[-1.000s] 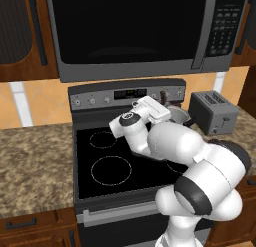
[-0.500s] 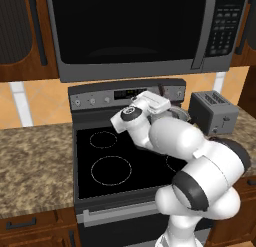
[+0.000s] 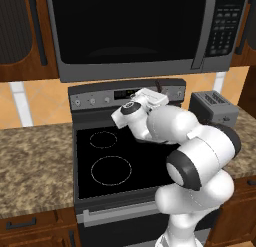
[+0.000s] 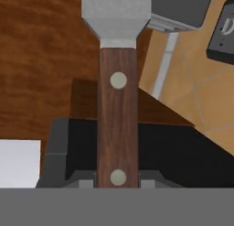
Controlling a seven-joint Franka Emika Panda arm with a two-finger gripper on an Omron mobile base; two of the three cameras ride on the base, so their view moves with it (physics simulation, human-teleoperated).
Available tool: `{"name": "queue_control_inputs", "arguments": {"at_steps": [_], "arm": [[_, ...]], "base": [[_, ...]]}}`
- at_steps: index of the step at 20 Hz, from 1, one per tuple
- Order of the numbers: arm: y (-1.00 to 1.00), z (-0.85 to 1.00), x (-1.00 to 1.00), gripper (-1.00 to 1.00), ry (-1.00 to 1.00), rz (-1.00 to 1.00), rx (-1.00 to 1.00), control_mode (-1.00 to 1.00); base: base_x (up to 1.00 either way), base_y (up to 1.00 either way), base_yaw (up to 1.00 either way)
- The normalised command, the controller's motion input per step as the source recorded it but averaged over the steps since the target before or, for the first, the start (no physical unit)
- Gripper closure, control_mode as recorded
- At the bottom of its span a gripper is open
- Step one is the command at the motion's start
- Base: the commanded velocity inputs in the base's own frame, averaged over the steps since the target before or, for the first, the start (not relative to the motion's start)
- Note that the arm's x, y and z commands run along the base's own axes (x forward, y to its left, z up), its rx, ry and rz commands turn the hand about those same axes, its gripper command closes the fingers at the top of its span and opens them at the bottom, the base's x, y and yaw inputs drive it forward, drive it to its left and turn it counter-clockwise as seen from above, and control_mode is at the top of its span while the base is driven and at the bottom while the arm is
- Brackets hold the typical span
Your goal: Put the lime and garlic in the pot. Retrieve the spatula and lightly stir the vegetables in the pot.
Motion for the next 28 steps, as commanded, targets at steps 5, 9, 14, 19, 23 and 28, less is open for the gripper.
{"name": "queue_control_inputs", "arguments": {"at_steps": [5, 9, 14, 19, 23, 28], "arm": [[0.0, -0.45, 0.33, 1.0, -0.14, 0.01, 0.01, -1.0], [0.0, -0.25, 0.22, 1.0, -0.11, 0.0, 0.06, -1.0], [0.0, -0.06, 0.29, 1.0, -0.05, 0.0, 0.15, -1.0], [-0.01, -0.22, 0.14, 1.0, -0.08, 0.0, 0.06, -1.0], [-0.04, -0.23, 0.0, 1.0, 0.0, 0.0, 0.01, -1.0], [-0.26, -0.24, 0.0, 1.0, 0.0, 0.0, 0.02, -1.0]], "base": [[0.0, 0.0, 0.0], [0.0, 0.0, 0.0], [0.0, 0.0, 0.0], [0.0, 0.0, 0.0], [0.0, 0.0, 0.0], [0.0, 0.0, 0.0]]}}
